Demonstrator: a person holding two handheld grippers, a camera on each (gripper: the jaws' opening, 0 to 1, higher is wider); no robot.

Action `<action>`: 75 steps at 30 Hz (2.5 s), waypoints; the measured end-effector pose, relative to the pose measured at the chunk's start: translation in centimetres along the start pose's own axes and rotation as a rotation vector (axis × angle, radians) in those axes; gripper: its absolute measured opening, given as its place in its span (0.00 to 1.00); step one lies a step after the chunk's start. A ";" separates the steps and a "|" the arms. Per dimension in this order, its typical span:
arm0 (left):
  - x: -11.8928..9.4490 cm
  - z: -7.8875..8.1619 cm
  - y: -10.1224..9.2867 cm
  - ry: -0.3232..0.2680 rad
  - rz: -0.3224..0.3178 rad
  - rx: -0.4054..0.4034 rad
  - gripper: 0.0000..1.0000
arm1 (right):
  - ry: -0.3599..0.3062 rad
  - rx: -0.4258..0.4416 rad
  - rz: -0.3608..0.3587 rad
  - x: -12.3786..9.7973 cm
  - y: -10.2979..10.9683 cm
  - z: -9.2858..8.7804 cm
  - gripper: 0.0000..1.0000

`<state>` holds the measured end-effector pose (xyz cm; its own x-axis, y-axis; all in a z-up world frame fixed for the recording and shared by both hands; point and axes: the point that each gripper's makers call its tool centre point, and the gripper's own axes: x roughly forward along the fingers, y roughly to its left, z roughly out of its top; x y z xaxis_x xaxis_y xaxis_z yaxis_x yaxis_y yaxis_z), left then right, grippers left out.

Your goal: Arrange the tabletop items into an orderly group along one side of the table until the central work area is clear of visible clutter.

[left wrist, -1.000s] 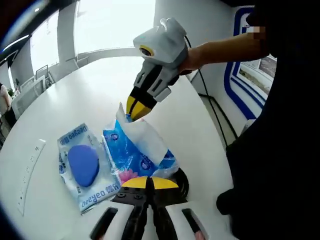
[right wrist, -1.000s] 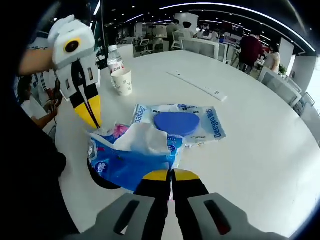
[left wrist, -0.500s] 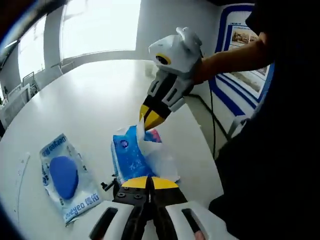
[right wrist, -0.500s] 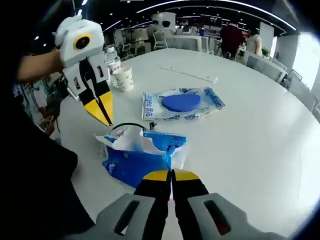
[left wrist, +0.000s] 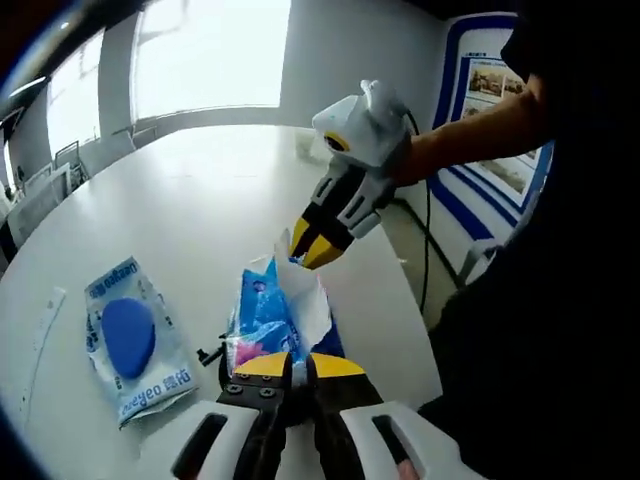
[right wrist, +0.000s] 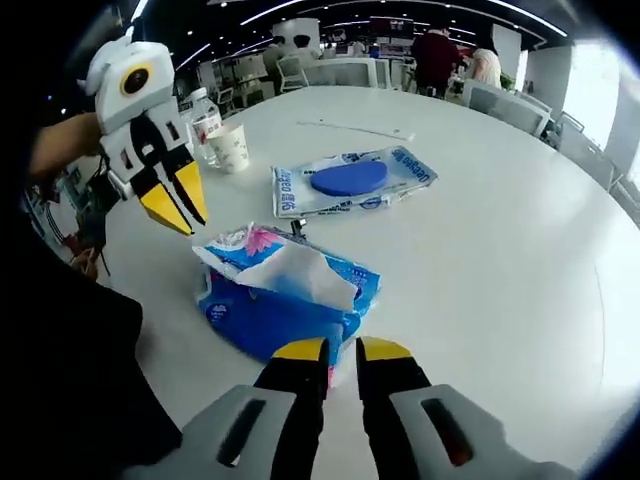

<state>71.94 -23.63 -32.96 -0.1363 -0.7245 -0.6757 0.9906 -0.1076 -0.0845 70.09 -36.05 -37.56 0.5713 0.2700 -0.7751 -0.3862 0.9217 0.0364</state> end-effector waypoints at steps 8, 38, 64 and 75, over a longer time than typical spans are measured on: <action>-1.1 -0.4 1.4 -0.054 0.094 -0.125 0.26 | -0.038 -0.043 -0.035 -1.6 -0.8 1.8 0.26; -5.2 -3.5 8.1 -0.209 0.542 -0.605 0.76 | -0.100 -0.277 0.015 1.0 -5.1 12.5 0.69; -3.2 -3.5 10.7 -0.387 0.573 -1.013 0.99 | -0.016 -0.330 0.147 9.4 -8.2 15.9 0.86; -1.2 -4.7 11.6 -0.402 0.512 -1.168 0.73 | -0.014 -0.254 0.170 12.4 -9.2 16.4 0.71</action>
<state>83.65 -20.80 -36.54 0.4570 -0.6788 -0.5747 0.3327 0.7297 -0.5973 92.57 -36.59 -37.18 0.4922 0.4202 -0.7624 -0.6451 0.7641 0.0046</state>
